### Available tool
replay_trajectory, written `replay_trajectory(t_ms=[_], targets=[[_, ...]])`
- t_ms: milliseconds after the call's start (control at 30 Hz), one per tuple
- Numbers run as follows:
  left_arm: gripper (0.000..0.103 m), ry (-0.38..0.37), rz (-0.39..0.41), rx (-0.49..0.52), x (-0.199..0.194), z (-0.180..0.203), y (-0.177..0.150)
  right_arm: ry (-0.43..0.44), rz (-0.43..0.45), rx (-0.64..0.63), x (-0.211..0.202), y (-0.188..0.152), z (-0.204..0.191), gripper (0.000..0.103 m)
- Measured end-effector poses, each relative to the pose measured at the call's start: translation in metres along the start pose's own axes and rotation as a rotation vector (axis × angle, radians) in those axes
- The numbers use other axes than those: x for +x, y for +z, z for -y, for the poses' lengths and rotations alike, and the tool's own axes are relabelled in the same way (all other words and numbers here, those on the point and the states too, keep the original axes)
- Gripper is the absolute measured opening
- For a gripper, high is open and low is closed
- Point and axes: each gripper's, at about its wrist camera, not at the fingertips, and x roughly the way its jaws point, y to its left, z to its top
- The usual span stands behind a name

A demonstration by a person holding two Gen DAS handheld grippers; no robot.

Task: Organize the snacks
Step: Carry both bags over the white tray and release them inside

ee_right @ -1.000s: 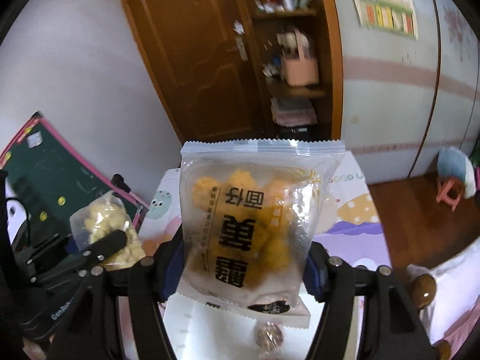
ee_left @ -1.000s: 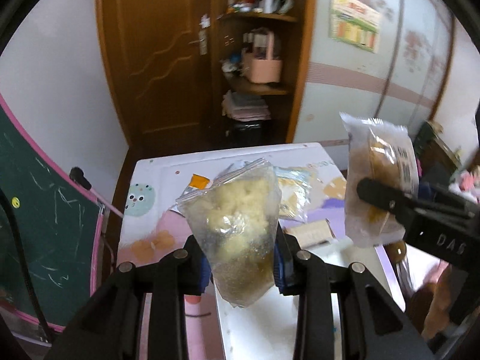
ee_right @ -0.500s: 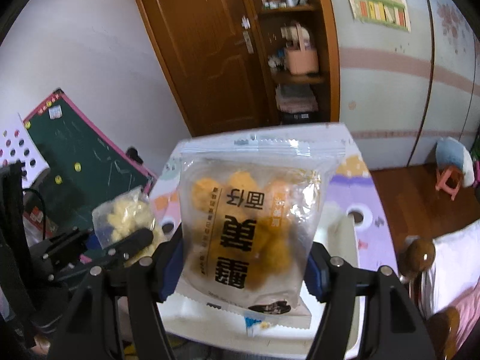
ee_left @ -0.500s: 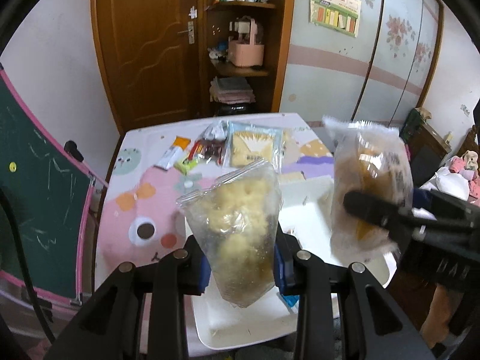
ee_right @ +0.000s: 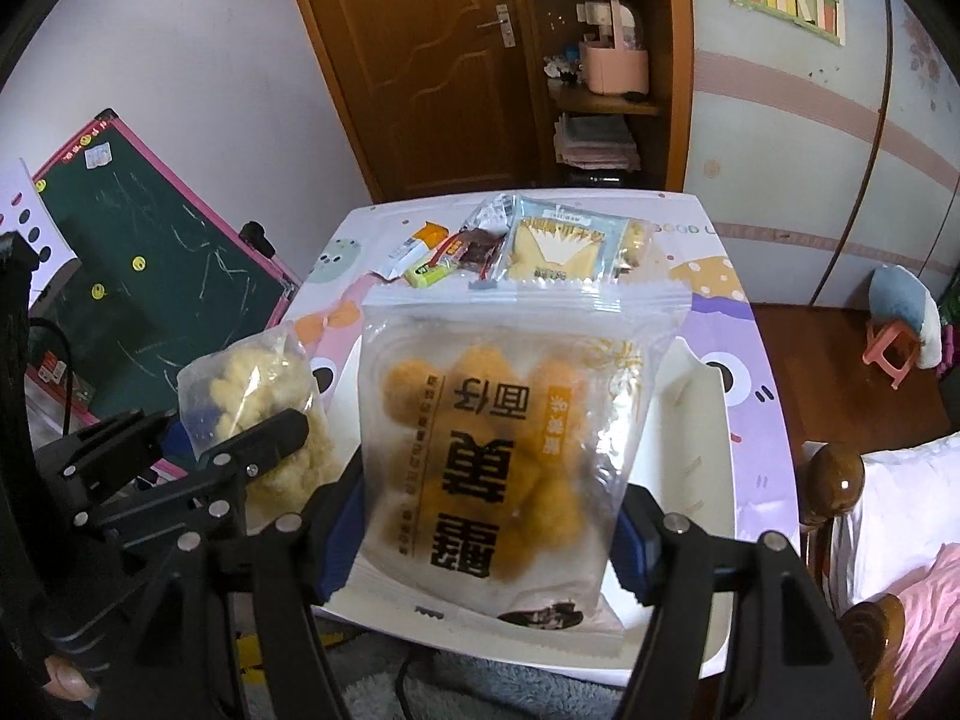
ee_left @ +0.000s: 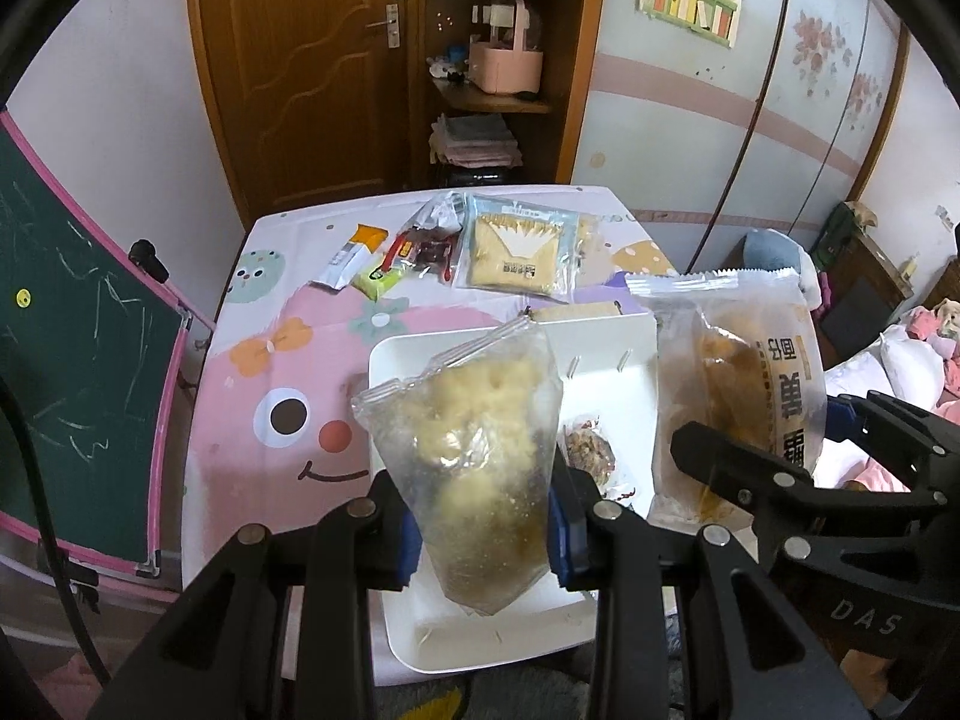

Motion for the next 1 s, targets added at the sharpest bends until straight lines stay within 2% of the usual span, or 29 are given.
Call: replay_trajectory(t_ms=[333, 467, 500, 567, 633, 700, 800, 1000], targets=[[0.031, 0.011, -0.038, 0.005, 0.009, 0.001, 0.001, -0.018, -0.056, -0.005, 0.011, -0.001, 0.001, 0.07], [0.032, 0.033, -0.043, 0.01, 0.01, 0.003, 0.001, -0.016, -0.071, 0.004, 0.014, -0.002, 0.003, 0.076], [0.035, 0.04, -0.044, 0.01, 0.01, 0.004, 0.001, -0.02, -0.075, 0.007, 0.015, -0.002, 0.003, 0.079], [0.048, 0.053, -0.044, -0.001, 0.01, 0.001, 0.001, -0.024, -0.079, 0.019, 0.016, -0.002, 0.006, 0.08], [0.073, 0.074, -0.037, -0.022, 0.009, -0.004, 0.001, -0.027, -0.061, 0.038, 0.013, -0.001, 0.01, 0.08], [0.083, 0.075, -0.024, -0.051, 0.007, -0.011, 0.002, -0.031, -0.031, 0.055, 0.007, 0.001, 0.014, 0.081], [0.084, 0.071, -0.019, -0.066, 0.007, -0.015, 0.002, -0.036, -0.008, 0.062, 0.003, 0.002, 0.015, 0.085], [0.084, 0.08, -0.022, -0.067, 0.008, -0.015, 0.001, -0.031, -0.019, 0.061, 0.006, 0.001, 0.015, 0.085]])
